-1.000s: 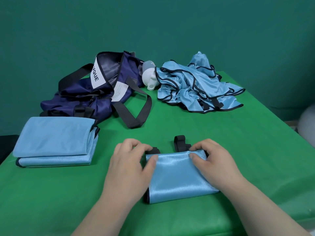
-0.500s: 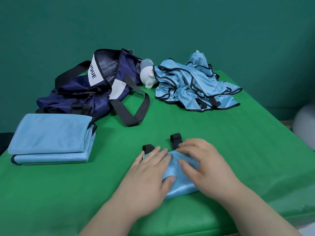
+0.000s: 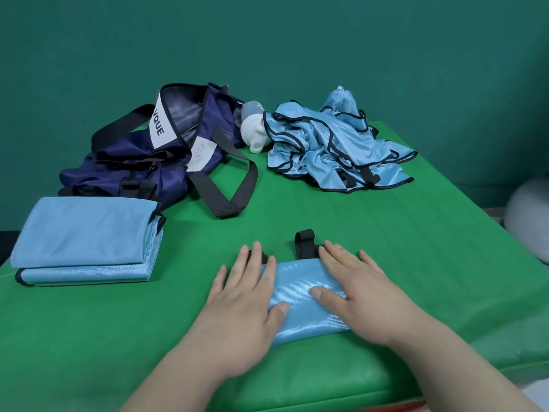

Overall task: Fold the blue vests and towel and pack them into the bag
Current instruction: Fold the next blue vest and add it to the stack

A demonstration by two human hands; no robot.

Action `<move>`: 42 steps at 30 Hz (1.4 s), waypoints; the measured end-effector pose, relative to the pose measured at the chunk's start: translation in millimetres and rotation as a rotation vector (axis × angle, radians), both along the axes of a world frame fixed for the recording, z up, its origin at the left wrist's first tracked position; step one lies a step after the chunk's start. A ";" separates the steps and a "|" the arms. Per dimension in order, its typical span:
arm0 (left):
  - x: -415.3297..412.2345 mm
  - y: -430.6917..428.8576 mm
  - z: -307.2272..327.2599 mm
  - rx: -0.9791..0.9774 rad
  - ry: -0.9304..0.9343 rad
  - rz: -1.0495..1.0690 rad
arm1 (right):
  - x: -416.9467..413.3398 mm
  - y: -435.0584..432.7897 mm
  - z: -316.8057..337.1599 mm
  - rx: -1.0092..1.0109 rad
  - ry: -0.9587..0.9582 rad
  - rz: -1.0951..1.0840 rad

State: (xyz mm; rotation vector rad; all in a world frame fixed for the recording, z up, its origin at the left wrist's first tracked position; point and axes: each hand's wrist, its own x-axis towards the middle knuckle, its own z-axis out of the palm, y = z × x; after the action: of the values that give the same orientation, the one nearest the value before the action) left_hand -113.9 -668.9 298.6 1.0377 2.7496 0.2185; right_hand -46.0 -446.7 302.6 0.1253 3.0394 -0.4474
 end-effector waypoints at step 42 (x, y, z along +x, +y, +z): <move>-10.0 -7.4 31.1 0.267 -0.088 0.275 | -2.1 -2.4 24.8 -0.199 0.026 -0.070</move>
State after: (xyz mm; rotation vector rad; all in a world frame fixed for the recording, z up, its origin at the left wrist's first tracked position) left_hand -123.9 -676.4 329.7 0.6771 2.8268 0.6704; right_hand -48.0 -449.1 327.4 0.2163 3.0011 -0.7592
